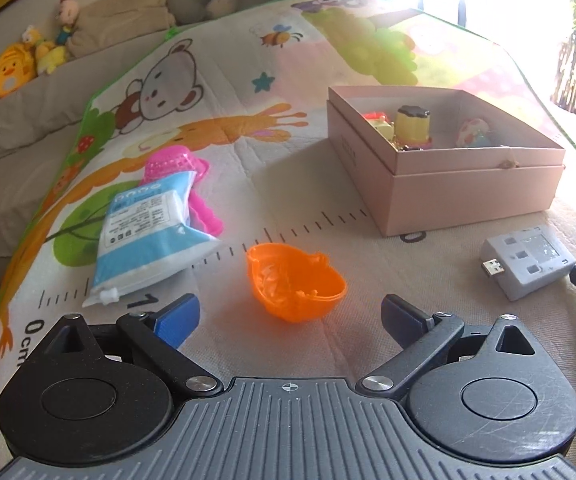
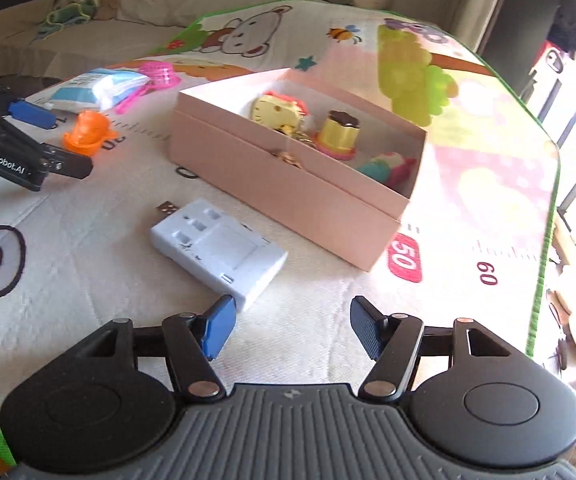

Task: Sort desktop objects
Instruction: 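Grasp the white power bank with the right gripper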

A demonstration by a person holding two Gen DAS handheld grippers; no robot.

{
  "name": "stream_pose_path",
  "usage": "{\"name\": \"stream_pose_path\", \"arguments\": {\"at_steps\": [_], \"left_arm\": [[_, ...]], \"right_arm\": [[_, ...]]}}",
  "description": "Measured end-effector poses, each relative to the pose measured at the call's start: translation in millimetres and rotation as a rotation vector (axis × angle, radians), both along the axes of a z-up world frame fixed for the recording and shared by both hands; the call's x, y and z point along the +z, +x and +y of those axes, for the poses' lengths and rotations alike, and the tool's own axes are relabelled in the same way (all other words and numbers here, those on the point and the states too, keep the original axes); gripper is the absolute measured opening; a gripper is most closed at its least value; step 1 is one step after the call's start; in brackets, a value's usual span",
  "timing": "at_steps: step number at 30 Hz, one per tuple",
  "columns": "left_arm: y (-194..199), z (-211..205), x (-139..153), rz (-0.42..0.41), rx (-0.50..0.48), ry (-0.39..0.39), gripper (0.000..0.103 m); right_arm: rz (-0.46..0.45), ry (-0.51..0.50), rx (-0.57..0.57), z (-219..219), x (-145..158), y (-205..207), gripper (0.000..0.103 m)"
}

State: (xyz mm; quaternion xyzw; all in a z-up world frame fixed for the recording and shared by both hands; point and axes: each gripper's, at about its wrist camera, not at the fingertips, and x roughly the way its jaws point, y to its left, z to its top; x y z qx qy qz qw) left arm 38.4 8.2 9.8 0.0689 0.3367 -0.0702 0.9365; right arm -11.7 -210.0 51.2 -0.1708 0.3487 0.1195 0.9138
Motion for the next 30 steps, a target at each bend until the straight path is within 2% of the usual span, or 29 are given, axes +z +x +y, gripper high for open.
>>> {"name": "stream_pose_path", "arguments": {"at_steps": [2, 4, 8, 10, 16, 17, 19, 20, 26, 28, 29, 30], "left_arm": [[6, -4, -3, 0.01, 0.001, 0.012, 0.1], [9, -6, -4, 0.018, 0.001, 0.015, 0.1], [12, -10, -4, 0.012, 0.0, 0.019, 0.1], [11, -10, -4, 0.013, 0.006, 0.019, 0.1], [10, -7, -2, 0.015, 0.013, 0.021, 0.1], [10, -7, -3, 0.015, 0.013, 0.021, 0.1], [10, -6, -2, 0.015, 0.012, 0.019, 0.1], [10, -6, -2, 0.015, 0.011, 0.016, 0.1], [8, -8, -2, -0.009, -0.015, 0.01, 0.1], [10, -11, -1, -0.025, -0.018, 0.019, 0.098], [11, -11, -1, -0.027, -0.018, 0.025, 0.094], [12, -12, -1, -0.026, -0.017, 0.03, 0.085]], "right_arm": [[0.008, 0.069, -0.019, -6, 2, 1, 0.073], [0.002, 0.127, -0.025, -4, 4, 0, 0.089], [0.03, 0.239, -0.024, 15, 3, 4, 0.098], [0.052, 0.266, -0.033, 27, -1, 10, 0.099], [0.072, 0.251, -0.08, 51, -11, 29, 0.099], [0.073, 0.251, -0.079, 51, -12, 30, 0.098], [0.077, 0.25, -0.073, 48, -12, 30, 0.085], [0.068, 0.244, -0.069, 46, -12, 28, 0.083], [0.066, 0.234, -0.062, 34, -11, 17, 0.08], [0.066, 0.23, -0.06, 32, -10, 14, 0.08], [0.066, 0.228, -0.06, 32, -10, 13, 0.08], [0.066, 0.229, -0.057, 32, -10, 11, 0.08]]}}
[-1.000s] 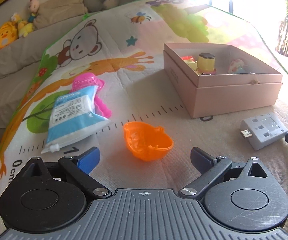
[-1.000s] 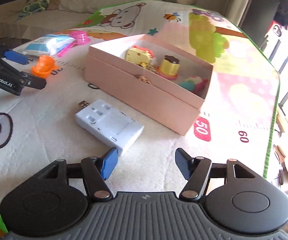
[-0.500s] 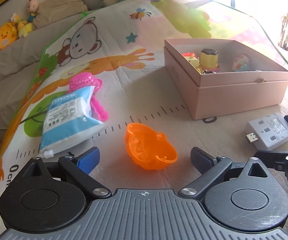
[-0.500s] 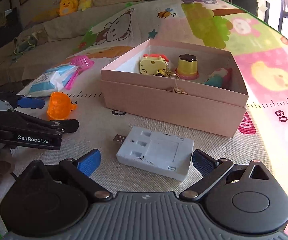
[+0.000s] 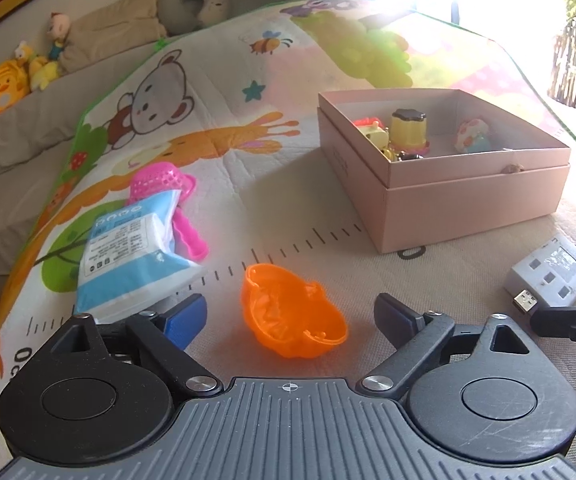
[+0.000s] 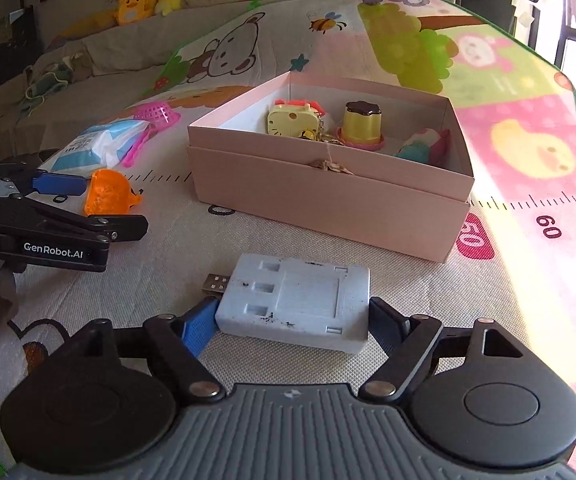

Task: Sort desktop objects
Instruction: 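Grasp the white power bank with the right gripper, then grasp the orange cup with the left gripper while the right lifts the power bank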

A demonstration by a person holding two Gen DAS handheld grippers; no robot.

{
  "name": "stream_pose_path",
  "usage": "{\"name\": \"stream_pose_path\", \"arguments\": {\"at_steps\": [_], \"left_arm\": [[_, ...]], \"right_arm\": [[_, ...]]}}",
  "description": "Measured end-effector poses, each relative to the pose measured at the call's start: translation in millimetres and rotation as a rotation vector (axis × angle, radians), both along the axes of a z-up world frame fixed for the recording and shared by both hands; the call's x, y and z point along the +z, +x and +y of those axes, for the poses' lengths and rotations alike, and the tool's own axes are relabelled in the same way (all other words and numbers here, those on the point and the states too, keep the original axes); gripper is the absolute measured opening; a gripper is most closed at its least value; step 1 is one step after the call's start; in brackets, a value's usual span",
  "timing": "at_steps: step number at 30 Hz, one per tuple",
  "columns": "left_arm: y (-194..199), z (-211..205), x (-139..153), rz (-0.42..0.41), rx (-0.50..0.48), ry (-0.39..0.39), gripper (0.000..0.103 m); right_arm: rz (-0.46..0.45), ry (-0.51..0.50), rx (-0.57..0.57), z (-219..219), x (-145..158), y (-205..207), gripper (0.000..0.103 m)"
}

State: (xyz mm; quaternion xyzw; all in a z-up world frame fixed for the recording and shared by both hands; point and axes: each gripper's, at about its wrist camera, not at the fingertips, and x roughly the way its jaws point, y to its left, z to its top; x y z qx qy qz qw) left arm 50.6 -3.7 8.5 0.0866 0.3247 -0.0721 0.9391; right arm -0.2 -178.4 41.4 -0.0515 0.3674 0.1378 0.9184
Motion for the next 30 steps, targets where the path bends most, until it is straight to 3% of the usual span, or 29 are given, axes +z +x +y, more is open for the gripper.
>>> {"name": "stream_pose_path", "arguments": {"at_steps": [3, 5, 10, 15, 16, 17, 18, 21, 25, 27, 29, 30], "left_arm": [[4, 0, -1, 0.011, -0.009, -0.005, 0.061], [1, 0, 2, 0.007, -0.015, 0.001, 0.056], [-20, -6, 19, -0.039, -0.073, 0.014, 0.056], [-40, -21, 75, -0.167, -0.168, -0.066, 0.056], [-40, -24, 84, -0.194, -0.182, -0.076, 0.056], [-36, -32, 96, -0.221, -0.21, -0.088, 0.056], [-33, -37, 103, -0.233, -0.229, -0.095, 0.056], [-12, -60, 114, -0.275, -0.268, -0.081, 0.056], [29, -83, 111, -0.258, -0.228, -0.074, 0.056], [51, -89, 102, -0.245, -0.194, -0.095, 0.063], [72, -91, 90, -0.185, -0.187, -0.108, 0.087], [77, -91, 85, -0.172, -0.178, -0.11, 0.089]], "right_arm": [[-0.001, 0.003, 0.005, -1, 1, -3, 0.08], [-0.003, 0.006, 0.013, -3, 4, -7, 0.08], [-0.028, -0.003, 0.054, -16, 21, -23, 0.079], [-0.174, 0.064, 0.052, -46, 85, -39, 0.079], [-0.219, 0.084, 0.044, -53, 102, -40, 0.074], [-0.247, 0.094, 0.044, -57, 117, -38, 0.059], [-0.266, 0.101, 0.034, -61, 129, -33, 0.033], [-0.336, 0.093, -0.011, -68, 150, -9, 0.032], [-0.307, 0.141, -0.043, -80, 151, 24, 0.032], [-0.305, 0.136, -0.057, -86, 144, 27, 0.032], [-0.29, 0.137, -0.071, -97, 134, 25, 0.034], [-0.284, 0.135, -0.083, -104, 128, 22, 0.039]]}}
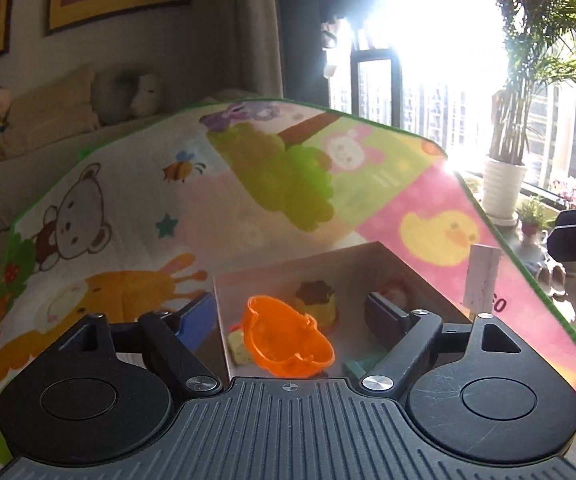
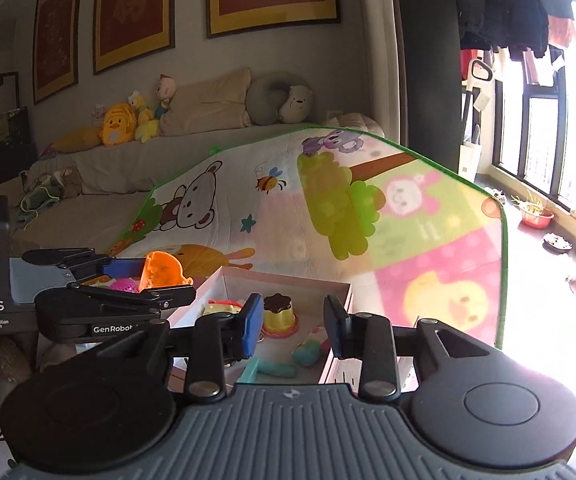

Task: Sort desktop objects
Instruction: 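Grasp the orange cup with the left gripper while the right lifts the power bank, then drop the orange cup into the pink box with the left gripper while the right carries the power bank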

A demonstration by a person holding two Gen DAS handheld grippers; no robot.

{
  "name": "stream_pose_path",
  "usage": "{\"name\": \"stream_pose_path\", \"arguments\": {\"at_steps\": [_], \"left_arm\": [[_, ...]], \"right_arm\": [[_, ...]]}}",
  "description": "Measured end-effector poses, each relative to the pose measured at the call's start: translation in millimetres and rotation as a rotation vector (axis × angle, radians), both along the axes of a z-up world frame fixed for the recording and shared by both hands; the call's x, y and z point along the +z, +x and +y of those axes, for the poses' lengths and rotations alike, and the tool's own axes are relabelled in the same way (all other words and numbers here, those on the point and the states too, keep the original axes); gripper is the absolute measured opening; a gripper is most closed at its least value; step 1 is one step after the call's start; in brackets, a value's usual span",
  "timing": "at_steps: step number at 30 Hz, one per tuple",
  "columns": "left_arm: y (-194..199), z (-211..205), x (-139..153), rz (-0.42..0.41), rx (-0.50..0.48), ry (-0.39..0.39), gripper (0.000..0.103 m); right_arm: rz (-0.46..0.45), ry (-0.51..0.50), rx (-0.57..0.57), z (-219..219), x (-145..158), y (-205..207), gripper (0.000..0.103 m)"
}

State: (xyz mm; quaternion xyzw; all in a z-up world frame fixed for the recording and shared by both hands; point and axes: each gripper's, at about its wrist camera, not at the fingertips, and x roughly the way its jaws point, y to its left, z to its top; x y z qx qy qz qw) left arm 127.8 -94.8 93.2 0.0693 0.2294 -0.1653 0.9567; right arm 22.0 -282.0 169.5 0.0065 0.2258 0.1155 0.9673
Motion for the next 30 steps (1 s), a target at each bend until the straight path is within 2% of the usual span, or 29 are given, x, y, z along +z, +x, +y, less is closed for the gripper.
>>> {"name": "stream_pose_path", "arguments": {"at_steps": [1, 4, 6, 9, 12, 15, 19, 21, 24, 26, 27, 30], "left_arm": [[2, 2, -5, 0.01, 0.015, 0.002, 0.089], [-2, 11, -14, 0.013, 0.056, -0.022, 0.092], [-12, 22, -18, 0.001, 0.089, -0.051, 0.096], [-23, 31, -24, 0.005, 0.113, -0.063, 0.096], [-32, 34, -25, 0.017, 0.121, -0.067, 0.096], [-43, 34, -24, 0.023, 0.112, -0.055, 0.1], [-55, 29, -33, 0.067, 0.074, -0.023, 0.101], [-61, 30, -40, 0.089, 0.059, -0.02, 0.101], [-67, 35, -51, 0.102, 0.062, -0.012, 0.101], [-68, 42, -56, 0.117, 0.074, -0.018, 0.101], [-69, 46, -58, 0.125, 0.082, -0.025, 0.101], [-70, 59, -62, 0.148, 0.101, -0.046, 0.101]], "right_arm": [[0.003, -0.01, -0.027, -7, -6, -2, 0.047], [0.024, -0.033, -0.157, -38, -30, 3, 0.059], [0.087, 0.029, -0.248, -68, -48, 16, 0.059], [0.16, 0.152, -0.292, -99, -71, 40, 0.059], [0.222, 0.215, -0.273, -99, -82, 74, 0.059], [0.267, 0.193, -0.248, -81, -85, 115, 0.062], [0.356, 0.187, -0.338, -70, -97, 170, 0.071], [0.407, 0.173, -0.382, -65, -107, 190, 0.071], [0.43, 0.094, -0.417, -54, -118, 205, 0.071], [0.443, 0.049, -0.407, -48, -122, 206, 0.063], [0.446, 0.044, -0.394, -47, -123, 203, 0.055], [0.453, 0.03, -0.36, -47, -118, 182, 0.05]]}}
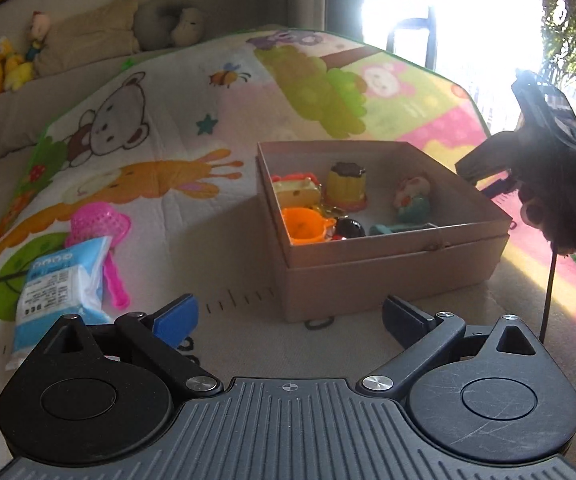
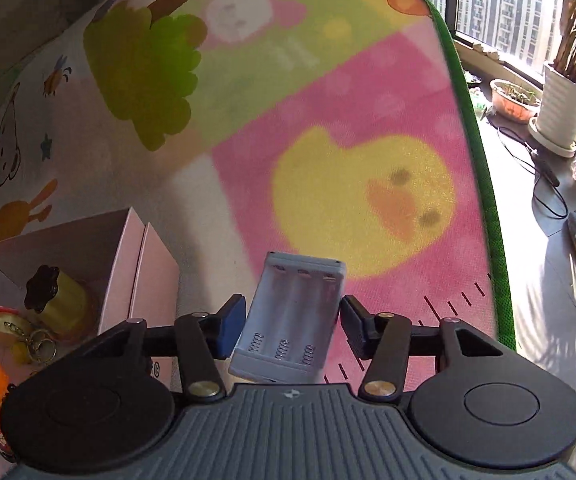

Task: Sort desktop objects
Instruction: 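Drop the orange cup into the pink box with the left gripper while the right carries the power bank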

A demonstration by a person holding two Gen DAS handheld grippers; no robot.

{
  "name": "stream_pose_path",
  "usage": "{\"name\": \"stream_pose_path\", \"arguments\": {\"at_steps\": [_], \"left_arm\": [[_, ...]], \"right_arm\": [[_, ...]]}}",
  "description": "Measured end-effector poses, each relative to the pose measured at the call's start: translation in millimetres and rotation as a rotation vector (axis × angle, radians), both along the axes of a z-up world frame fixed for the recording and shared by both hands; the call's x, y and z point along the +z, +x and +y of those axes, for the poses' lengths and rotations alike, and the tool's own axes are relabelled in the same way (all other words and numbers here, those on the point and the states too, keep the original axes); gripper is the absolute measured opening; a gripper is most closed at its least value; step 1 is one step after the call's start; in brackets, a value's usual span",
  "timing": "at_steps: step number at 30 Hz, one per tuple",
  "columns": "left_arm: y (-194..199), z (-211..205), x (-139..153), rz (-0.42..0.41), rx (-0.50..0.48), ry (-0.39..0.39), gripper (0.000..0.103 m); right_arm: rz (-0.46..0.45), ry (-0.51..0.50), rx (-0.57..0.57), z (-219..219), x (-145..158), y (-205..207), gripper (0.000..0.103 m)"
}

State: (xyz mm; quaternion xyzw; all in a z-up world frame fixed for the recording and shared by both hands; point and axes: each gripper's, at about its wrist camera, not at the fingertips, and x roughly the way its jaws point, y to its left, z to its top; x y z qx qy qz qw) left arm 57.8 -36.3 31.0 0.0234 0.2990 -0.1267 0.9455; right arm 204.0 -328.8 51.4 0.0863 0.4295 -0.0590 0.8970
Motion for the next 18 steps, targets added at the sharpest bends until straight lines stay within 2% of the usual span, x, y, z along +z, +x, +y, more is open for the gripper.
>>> {"name": "stream_pose_path", "arguments": {"at_steps": [4, 7, 10, 13, 15, 17, 18], "left_arm": [[-6, 8, -4, 0.024, -0.007, -0.012, 0.101], [-11, 6, -9, 0.048, -0.046, -0.003, 0.102], [-18, 3, -13, 0.062, -0.095, 0.012, 0.102], [-22, 1, -15, 0.069, -0.117, 0.01, 0.102], [-25, 3, -14, 0.069, -0.106, 0.008, 0.102], [-27, 6, -13, 0.072, -0.096, 0.001, 0.102], [-27, 7, -13, 0.076, -0.094, -0.002, 0.102]], "right_arm": [[0.049, 0.05, 0.062, 2, 3, -53, 0.05], [0.089, 0.084, 0.133, 13, 3, -98, 0.05], [0.104, 0.113, 0.259, 40, 8, -135, 0.051], [0.054, 0.057, 0.437, 75, 14, -162, 0.05], [0.053, 0.072, 0.538, 92, 15, -175, 0.05], [0.046, 0.063, 0.583, 105, 14, -186, 0.051], [0.041, 0.039, 0.589, 111, 14, -189, 0.057]]}}
